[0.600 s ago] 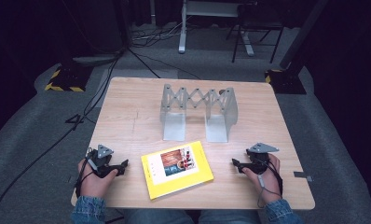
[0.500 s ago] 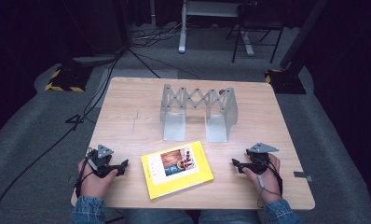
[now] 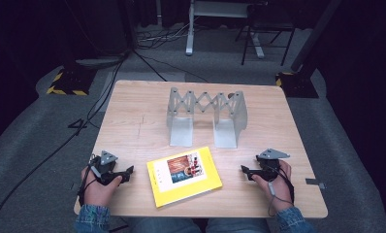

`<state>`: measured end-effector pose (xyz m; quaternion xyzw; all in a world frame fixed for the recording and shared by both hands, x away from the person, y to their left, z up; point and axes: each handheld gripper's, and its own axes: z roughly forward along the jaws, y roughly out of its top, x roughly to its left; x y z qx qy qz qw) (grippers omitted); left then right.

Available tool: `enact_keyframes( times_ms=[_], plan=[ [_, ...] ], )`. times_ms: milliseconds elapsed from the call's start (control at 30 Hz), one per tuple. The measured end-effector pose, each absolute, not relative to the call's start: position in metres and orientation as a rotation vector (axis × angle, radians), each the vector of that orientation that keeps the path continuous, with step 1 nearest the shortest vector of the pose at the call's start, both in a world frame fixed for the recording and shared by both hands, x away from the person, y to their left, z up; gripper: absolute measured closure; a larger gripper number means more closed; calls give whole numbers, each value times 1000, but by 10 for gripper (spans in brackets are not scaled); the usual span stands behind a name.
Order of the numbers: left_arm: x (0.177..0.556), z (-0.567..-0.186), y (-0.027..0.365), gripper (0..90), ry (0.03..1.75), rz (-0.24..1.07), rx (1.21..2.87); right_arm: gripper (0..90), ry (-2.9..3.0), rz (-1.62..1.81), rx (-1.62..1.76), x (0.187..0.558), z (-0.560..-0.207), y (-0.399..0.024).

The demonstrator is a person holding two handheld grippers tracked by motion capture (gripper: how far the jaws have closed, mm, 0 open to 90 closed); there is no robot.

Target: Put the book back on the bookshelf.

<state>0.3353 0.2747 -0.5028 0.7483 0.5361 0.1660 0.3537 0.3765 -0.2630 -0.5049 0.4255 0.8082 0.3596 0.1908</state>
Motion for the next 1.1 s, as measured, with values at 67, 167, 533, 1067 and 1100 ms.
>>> enact_keyframes(
  times_ms=[67, 167, 533, 1067, 1100],
  plan=[
    [334, -498, 274, 280, 1404, 343, 1876, 209, 2277, 1013, 1189, 376, -505, -263],
    [331, -488, 269, 278, 1392, 364, 1882, 250, 2310, 1018, 1162, 375, -503, -262],
    [327, -473, 235, 271, 1256, 313, 1981, 184, 2482, 1047, 959, 348, -487, -240],
    [332, -484, 204, 258, 1218, 236, 2076, 164, 2638, 1089, 768, 328, -494, -204],
    [332, -485, 204, 261, 1229, 224, 2072, 164, 2642, 1093, 759, 328, -495, -202]
  ],
)
